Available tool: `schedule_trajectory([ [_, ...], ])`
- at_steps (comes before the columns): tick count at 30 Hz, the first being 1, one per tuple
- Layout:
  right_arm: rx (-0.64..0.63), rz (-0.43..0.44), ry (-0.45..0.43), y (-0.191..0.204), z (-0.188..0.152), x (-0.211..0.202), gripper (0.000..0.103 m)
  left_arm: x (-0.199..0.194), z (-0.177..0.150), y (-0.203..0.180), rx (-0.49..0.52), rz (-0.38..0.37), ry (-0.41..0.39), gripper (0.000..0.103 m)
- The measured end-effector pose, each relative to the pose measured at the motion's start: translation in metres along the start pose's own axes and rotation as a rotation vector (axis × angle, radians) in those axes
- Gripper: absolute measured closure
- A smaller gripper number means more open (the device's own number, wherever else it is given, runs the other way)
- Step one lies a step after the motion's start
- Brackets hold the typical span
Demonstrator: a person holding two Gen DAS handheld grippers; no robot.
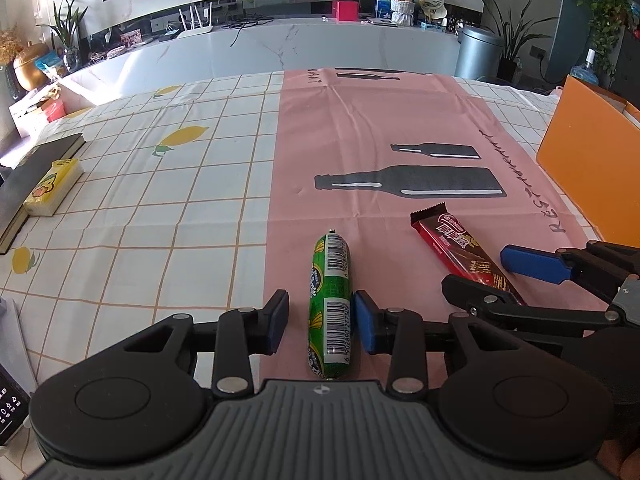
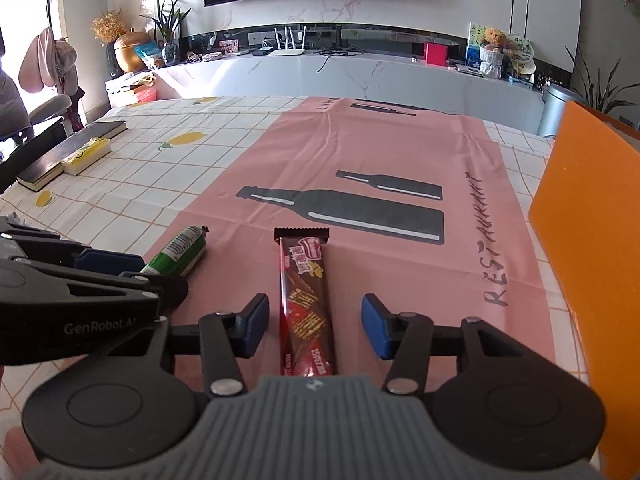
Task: Organize snacks
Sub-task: 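Grasp the green tube snack with the left tool while the right tool grasps the red chocolate bar, then lift both held snacks and carry them over the orange box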
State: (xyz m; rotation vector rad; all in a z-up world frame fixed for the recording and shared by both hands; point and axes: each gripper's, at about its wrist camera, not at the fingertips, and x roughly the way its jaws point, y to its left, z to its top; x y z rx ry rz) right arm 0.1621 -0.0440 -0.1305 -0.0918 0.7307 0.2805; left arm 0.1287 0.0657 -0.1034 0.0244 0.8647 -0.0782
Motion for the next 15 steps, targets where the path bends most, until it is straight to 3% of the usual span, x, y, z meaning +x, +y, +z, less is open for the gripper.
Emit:
schedule_trajectory([
  [4, -0.026, 0.007, -0.009, 0.003, -0.002, 0.0, 0.058, -0.001, -0.002, -0.003, 0.002, -0.015, -0.018, 0.077],
  [8, -0.066, 0.011, -0.011, 0.009, -0.002, -0.003, 0.082, -0.001, -0.003, -0.005, 0.006, -0.009, -0.026, 0.078],
  [15, -0.041, 0.013, -0.005, 0.004, -0.001, -0.014, 0.082, -0.012, -0.005, -0.006, 0.002, -0.001, -0.016, 0.078],
])
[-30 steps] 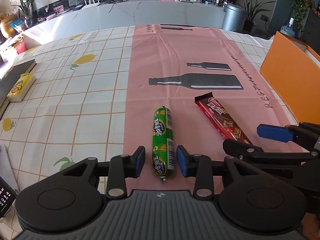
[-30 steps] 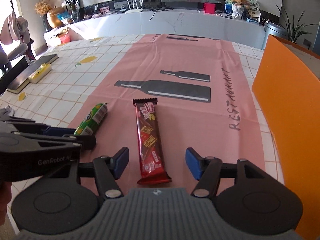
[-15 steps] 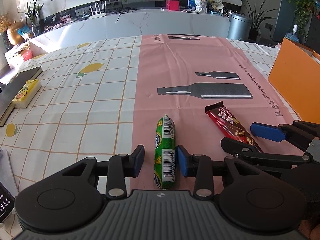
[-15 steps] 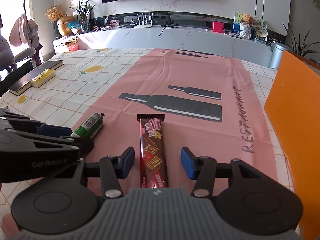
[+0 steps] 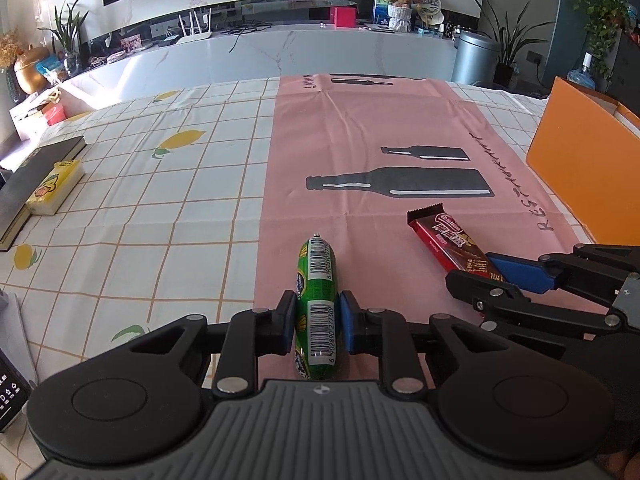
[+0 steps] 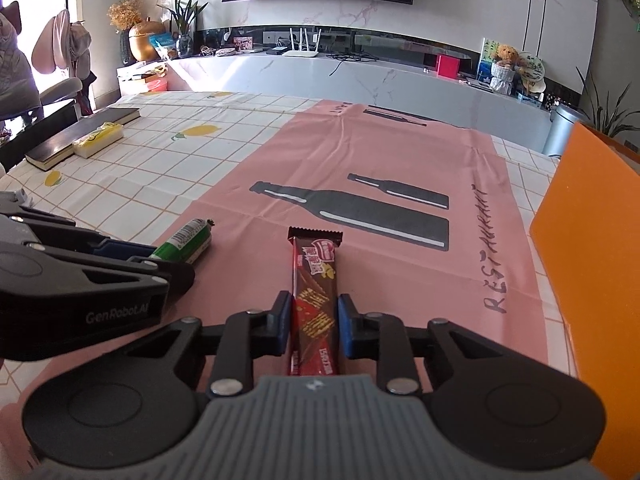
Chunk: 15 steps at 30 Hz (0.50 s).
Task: Organize snacks
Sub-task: 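Lift both held snacks and carry them over the orange box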
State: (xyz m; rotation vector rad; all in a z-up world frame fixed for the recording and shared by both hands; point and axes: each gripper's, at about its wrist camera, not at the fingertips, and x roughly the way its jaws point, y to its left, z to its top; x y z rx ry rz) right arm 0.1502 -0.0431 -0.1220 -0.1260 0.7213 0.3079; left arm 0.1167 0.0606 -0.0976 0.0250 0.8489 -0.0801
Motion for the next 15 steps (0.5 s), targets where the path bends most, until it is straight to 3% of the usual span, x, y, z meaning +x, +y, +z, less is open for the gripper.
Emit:
schedule_trajectory([
  [7, 0.028, -0.001, -0.034, -0.005, 0.011, -0.037, 0.082, -0.034, 0.01, -0.007, -0.02, -0.031, -0.04, 0.078],
  [15, 0.117, -0.013, -0.087, -0.04, 0.025, -0.103, 0.082, -0.08, 0.03, -0.041, -0.001, -0.098, -0.105, 0.078],
])
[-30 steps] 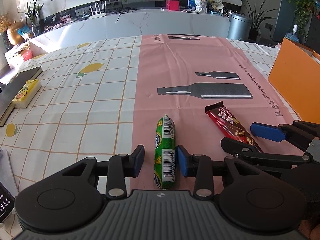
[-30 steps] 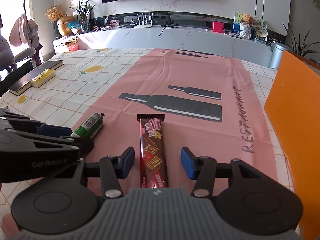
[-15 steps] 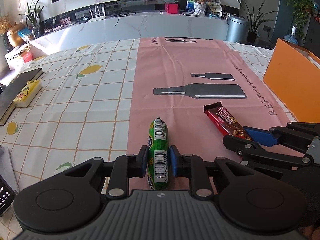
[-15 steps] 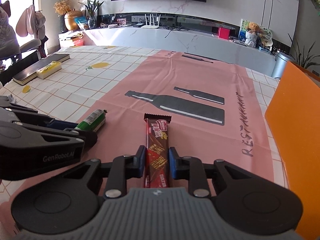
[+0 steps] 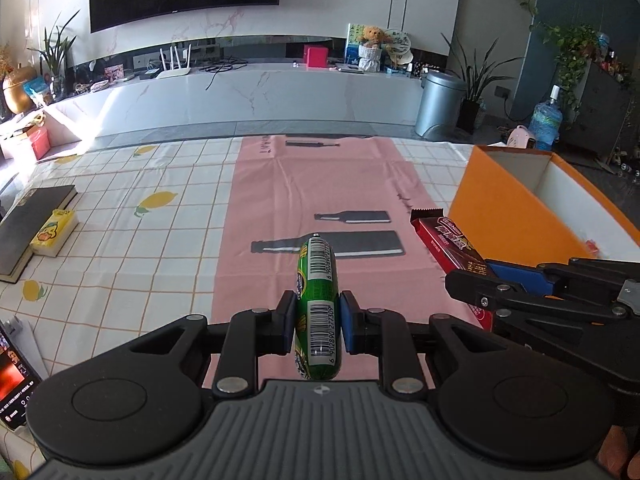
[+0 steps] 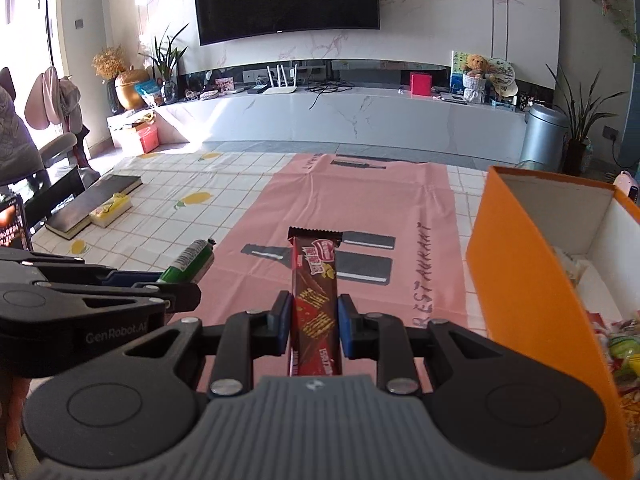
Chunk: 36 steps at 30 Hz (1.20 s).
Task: Organize snacks
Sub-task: 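Lift both held snacks and carry them over the orange box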
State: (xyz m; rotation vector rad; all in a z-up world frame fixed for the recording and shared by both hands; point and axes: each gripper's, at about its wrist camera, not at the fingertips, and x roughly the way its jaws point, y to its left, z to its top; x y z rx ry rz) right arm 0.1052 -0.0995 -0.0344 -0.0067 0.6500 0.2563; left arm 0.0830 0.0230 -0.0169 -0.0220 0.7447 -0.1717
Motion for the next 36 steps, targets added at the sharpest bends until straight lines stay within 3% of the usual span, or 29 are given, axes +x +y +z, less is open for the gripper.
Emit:
schedule_trajectory([
  [5, 0.064, -0.036, -0.038, -0.036, 0.003, -0.043, 0.082, -0.019, 0.015, -0.04, 0.052, -0.08, -0.037, 0.078],
  [10, 0.117, -0.058, -0.039, -0.086, 0.005, -0.081, 0.082, -0.024, 0.033, -0.086, 0.119, -0.208, -0.039, 0.078],
  [15, 0.154, -0.106, 0.016, -0.142, 0.01, -0.106, 0.082, -0.013, 0.057, -0.132, 0.201, -0.329, -0.013, 0.078],
  [20, 0.247, -0.079, 0.088, -0.201, 0.015, -0.108, 0.082, 0.018, 0.08, -0.179, 0.263, -0.43, 0.06, 0.078],
  [27, 0.295, -0.032, 0.249, -0.249, 0.014, -0.069, 0.082, 0.072, 0.09, -0.22, 0.36, -0.433, 0.2, 0.078],
  [36, 0.316, 0.018, 0.404, -0.27, 0.004, -0.022, 0.082, 0.117, 0.083, -0.239, 0.415, -0.389, 0.378, 0.078],
])
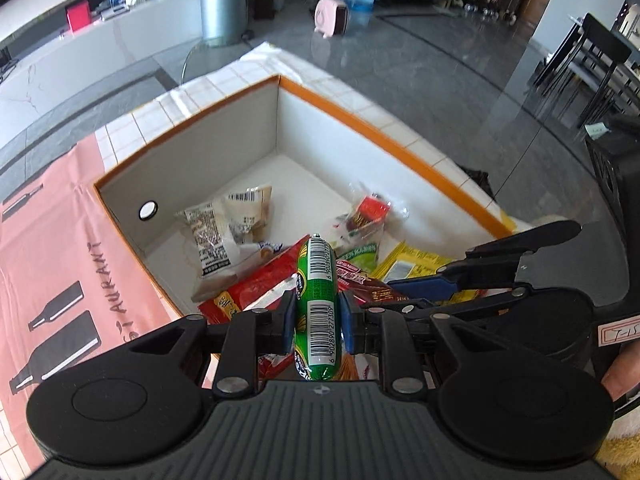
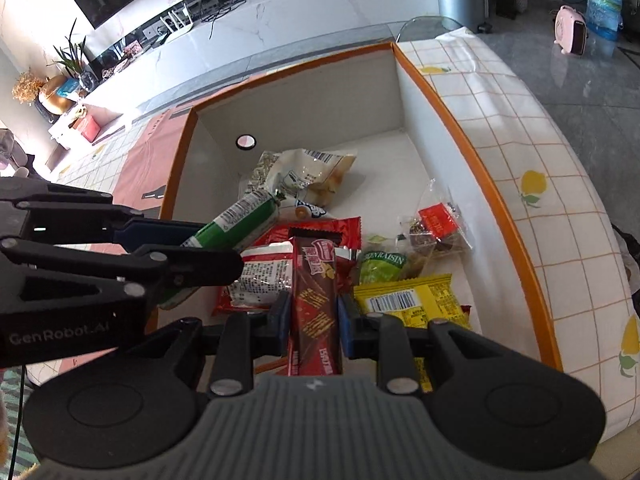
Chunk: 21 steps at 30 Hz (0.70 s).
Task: Organize snacks
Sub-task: 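Lift both held snacks and carry them over the orange box, then open both tools to drop the snacks into the box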
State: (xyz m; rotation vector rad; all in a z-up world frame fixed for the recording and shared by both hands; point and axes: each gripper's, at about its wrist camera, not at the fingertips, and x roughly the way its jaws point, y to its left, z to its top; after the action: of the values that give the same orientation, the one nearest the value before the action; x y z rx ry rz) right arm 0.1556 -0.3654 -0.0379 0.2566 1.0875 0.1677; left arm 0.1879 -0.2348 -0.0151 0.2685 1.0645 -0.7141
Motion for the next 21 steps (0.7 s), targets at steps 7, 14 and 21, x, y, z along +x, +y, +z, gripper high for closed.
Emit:
schedule_trajectory([
  [7, -0.028, 0.046, 0.119, -0.011, 0.006, 0.022, 0.08, 0.013, -0.001, -0.003, -0.028, -0.029, 0.135, 0.078],
  [14, 0.046, 0.079, 0.141, -0.025, 0.004, 0.026, 0.08, 0.022, -0.007, -0.003, -0.013, -0.04, 0.189, 0.078],
  [21, 0.055, 0.074, 0.114, -0.023, 0.002, 0.014, 0.073, 0.022, -0.011, -0.011, 0.012, -0.059, 0.183, 0.078],
])
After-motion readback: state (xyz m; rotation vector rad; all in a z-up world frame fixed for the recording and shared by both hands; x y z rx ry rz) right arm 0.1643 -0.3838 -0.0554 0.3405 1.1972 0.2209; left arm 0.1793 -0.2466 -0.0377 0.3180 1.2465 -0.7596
